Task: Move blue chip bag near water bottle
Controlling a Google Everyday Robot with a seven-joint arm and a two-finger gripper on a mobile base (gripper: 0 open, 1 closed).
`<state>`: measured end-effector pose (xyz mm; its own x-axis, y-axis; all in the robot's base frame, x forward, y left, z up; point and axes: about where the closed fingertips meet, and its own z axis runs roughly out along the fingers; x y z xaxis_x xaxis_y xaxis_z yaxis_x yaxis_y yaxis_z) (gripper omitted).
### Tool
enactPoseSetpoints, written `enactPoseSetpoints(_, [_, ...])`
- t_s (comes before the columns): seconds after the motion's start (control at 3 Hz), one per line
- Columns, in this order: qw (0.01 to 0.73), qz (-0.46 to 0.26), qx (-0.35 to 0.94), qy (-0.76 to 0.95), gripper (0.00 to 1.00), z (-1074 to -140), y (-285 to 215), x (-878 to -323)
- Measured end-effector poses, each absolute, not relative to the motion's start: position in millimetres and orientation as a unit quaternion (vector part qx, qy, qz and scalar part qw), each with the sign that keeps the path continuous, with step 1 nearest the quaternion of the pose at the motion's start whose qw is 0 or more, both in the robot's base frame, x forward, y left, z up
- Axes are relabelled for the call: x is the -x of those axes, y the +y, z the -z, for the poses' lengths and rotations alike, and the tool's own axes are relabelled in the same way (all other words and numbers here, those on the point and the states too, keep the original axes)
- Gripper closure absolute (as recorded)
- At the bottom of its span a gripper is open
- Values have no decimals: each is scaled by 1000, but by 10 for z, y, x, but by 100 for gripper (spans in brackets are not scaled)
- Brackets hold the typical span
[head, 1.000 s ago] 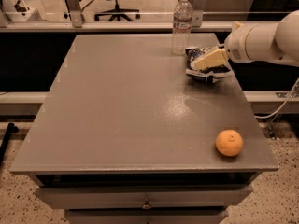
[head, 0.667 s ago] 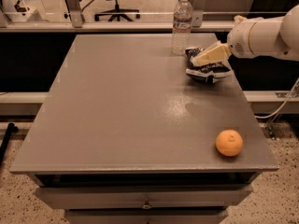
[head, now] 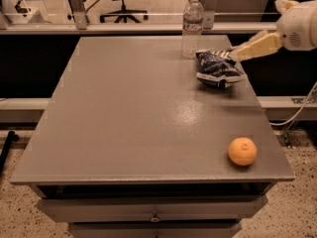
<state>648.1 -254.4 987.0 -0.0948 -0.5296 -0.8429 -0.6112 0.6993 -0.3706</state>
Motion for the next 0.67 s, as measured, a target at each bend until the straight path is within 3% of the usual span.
enactPoseSetpoints(0.33, [555, -33, 447, 700, 0, -10370, -2831, -6278])
enactPoseSetpoints(0.67, [558, -34, 458, 691, 0, -10571, -2806, -6185])
